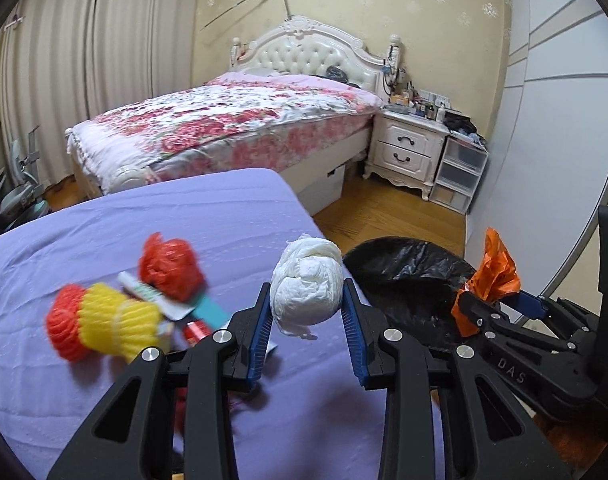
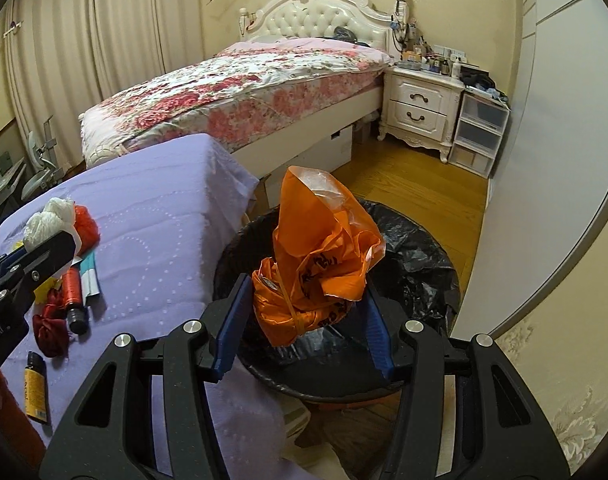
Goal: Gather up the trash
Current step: 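Carry the bag and tissue over the black bin and open both tools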
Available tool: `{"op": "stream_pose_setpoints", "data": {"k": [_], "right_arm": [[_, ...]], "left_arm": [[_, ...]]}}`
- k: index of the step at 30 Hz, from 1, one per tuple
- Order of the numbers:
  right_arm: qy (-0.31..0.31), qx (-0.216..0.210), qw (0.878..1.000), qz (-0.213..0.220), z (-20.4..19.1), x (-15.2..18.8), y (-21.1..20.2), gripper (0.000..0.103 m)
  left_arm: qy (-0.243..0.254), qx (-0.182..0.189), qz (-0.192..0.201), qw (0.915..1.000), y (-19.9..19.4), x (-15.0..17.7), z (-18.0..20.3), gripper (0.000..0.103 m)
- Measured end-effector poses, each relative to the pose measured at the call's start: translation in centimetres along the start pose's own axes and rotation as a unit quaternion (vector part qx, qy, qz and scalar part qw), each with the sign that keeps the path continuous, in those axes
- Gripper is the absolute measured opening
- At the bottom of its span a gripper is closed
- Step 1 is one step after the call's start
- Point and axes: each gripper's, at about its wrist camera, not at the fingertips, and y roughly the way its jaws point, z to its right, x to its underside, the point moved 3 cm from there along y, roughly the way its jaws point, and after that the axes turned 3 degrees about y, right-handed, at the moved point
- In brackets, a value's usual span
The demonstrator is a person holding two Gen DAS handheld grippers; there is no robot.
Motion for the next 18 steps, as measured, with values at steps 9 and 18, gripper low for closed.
{"op": "stream_pose_setpoints", "data": {"k": [9, 18], "right_arm": [[0.023, 0.023, 0.999, -0.009, 2.9, -0.4, 2.4, 0.052], [0.046, 0.027, 0.998, -0.019, 4.8, -0.7, 4.1, 0.052]], "left_arm": [[0.025, 0.001, -0.025, 0.9994, 4.9, -0.6, 3.2, 0.034], [0.053, -0.009, -0.037, 0.9978, 7.8, -1.0, 5.4, 0.035]]}}
